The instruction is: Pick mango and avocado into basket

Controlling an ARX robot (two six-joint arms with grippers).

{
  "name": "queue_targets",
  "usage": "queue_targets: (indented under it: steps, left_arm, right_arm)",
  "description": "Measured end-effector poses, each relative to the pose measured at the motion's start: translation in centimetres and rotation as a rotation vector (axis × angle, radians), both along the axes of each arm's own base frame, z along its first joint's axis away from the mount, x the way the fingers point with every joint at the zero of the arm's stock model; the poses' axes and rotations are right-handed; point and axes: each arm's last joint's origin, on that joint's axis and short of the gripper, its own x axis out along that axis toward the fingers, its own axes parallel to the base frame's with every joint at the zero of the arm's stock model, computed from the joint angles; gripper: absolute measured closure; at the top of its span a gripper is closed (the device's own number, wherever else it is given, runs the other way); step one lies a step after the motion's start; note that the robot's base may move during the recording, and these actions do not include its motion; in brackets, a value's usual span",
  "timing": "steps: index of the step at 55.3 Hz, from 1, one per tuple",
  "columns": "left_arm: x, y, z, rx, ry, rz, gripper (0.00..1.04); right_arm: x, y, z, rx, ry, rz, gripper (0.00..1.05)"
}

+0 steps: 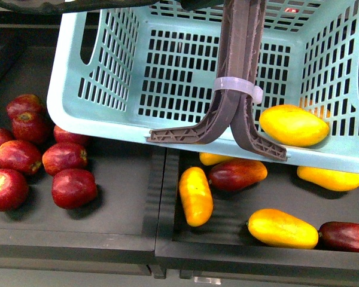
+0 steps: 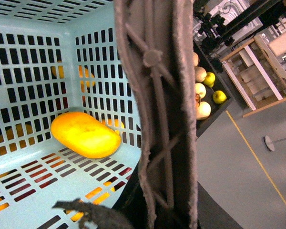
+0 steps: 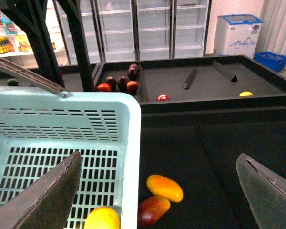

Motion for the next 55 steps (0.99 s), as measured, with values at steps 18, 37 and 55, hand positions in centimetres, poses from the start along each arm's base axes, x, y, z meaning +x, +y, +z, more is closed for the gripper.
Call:
queue_targets:
  steps: [18, 37, 55]
  left_arm:
    - [-0.22, -0.36, -0.10, -0.002, 0.005, -0.019, 0.98]
    - [0.01, 0.01, -0.26, 0.008, 0.003, 0.009, 0.98]
    - [-0.02, 0.00, -0.26, 0.003, 0.006, -0.004, 0.98]
  right_arm:
    - [-0.02, -0.01, 0.00, -0.001, 0.000, -0.002, 0.09]
    - [-0.01, 0.00, -0.01, -0.003, 0.000, 0.000, 0.09]
    - [-0.01, 0.03, -0.07, -0.004, 0.003, 0.002, 0.09]
